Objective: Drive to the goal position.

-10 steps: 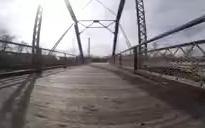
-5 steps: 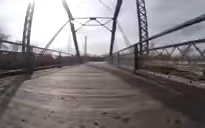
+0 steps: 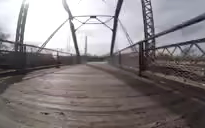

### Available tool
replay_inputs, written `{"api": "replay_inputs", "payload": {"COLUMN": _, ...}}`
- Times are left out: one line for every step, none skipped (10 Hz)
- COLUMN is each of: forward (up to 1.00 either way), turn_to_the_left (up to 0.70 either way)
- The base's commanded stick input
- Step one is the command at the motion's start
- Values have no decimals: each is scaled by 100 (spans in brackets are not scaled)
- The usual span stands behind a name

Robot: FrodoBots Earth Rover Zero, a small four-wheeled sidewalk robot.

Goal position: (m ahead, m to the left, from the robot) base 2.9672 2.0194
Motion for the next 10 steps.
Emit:
{"api": "replay_inputs", "payload": {"forward": 100, "turn_to_the_left": 0}}
{"api": "replay_inputs", "payload": {"forward": 100, "turn_to_the_left": 0}}
{"api": "replay_inputs", "payload": {"forward": 100, "turn_to_the_left": 0}}
{"api": "replay_inputs", "payload": {"forward": 100, "turn_to_the_left": 0}}
{"api": "replay_inputs", "payload": {"forward": 100, "turn_to_the_left": 0}}
{"api": "replay_inputs", "payload": {"forward": 100, "turn_to_the_left": 0}}
{"api": "replay_inputs", "payload": {"forward": 100, "turn_to_the_left": 0}}
{"api": "replay_inputs", "payload": {"forward": 100, "turn_to_the_left": 0}}
{"api": "replay_inputs", "payload": {"forward": 100, "turn_to_the_left": 0}}
{"api": "replay_inputs", "payload": {"forward": 100, "turn_to_the_left": 0}}
